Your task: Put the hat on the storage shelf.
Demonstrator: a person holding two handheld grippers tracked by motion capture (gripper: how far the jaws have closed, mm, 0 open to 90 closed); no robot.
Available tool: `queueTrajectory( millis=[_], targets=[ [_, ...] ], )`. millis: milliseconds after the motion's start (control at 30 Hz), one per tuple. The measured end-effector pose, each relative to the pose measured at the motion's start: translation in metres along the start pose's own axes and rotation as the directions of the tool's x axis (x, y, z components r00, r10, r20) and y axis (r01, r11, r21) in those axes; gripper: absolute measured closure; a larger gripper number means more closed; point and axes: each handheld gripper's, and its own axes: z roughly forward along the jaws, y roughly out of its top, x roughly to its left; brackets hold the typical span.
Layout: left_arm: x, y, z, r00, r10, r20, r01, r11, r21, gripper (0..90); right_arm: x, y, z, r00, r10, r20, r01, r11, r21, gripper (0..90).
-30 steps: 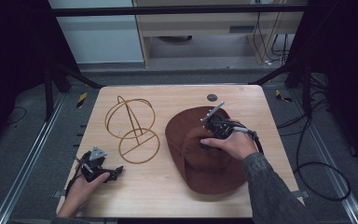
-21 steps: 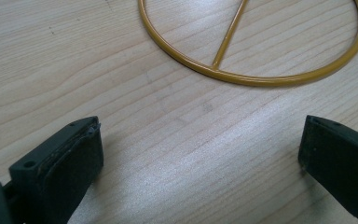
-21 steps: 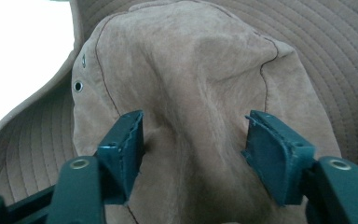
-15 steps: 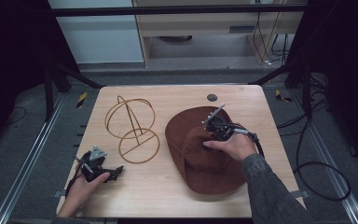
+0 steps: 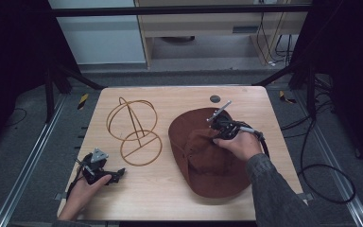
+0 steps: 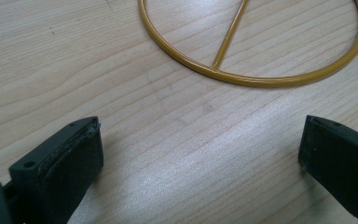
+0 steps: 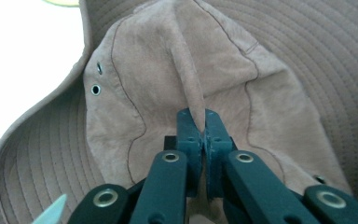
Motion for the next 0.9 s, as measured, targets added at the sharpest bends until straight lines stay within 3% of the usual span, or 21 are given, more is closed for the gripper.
queueTrajectory(
  millis=[333,600,800,900],
  targets=[
    [0.0,0.0,0.0,1.0,0.002,0.0,-0.002,1.0,0.0,0.0,0.0,0.005,-0.027,1.0,0.0,-0.001,0.0,0.997,-0.073,89.1],
    [0.0,0.0,0.0,1.0,0.002,-0.001,-0.001,1.0,0.002,0.0,0.008,0.01,-0.053,0.9999,-0.017,0.002,0.017,0.991,-0.133,89.1],
    [0.0,0.0,0.0,1.0,0.002,-0.001,-0.002,1.0,-0.001,0.0,0.014,0.019,-0.078,0.9993,-0.025,0.029,0.03,0.983,-0.182,89.2],
    [0.0,0.0,0.0,1.0,0.0,-0.001,0.0,1.0,0.002,0.0,0.016,0.024,-0.094,0.9987,-0.028,0.042,0.037,0.974,-0.223,89.1]
  ],
)
